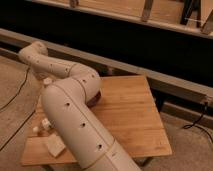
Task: Place the ceramic cup over the eraser
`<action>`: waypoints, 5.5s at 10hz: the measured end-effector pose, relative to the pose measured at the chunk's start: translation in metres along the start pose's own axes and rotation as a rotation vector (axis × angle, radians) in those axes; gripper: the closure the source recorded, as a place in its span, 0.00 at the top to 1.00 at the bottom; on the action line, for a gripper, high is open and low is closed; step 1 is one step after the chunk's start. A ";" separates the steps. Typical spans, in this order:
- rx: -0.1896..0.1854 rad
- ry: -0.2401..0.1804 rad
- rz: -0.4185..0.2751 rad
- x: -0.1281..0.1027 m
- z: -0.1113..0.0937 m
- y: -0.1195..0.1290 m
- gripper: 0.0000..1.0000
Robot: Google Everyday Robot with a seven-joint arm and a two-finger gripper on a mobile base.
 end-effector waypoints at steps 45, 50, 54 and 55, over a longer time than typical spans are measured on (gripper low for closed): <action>-0.075 0.030 -0.226 0.380 -0.220 0.001 0.00; -0.038 0.026 -0.248 0.384 -0.204 -0.004 0.00; -0.045 0.031 -0.264 0.387 -0.191 0.000 0.00; -0.047 0.035 -0.265 0.389 -0.188 0.001 0.00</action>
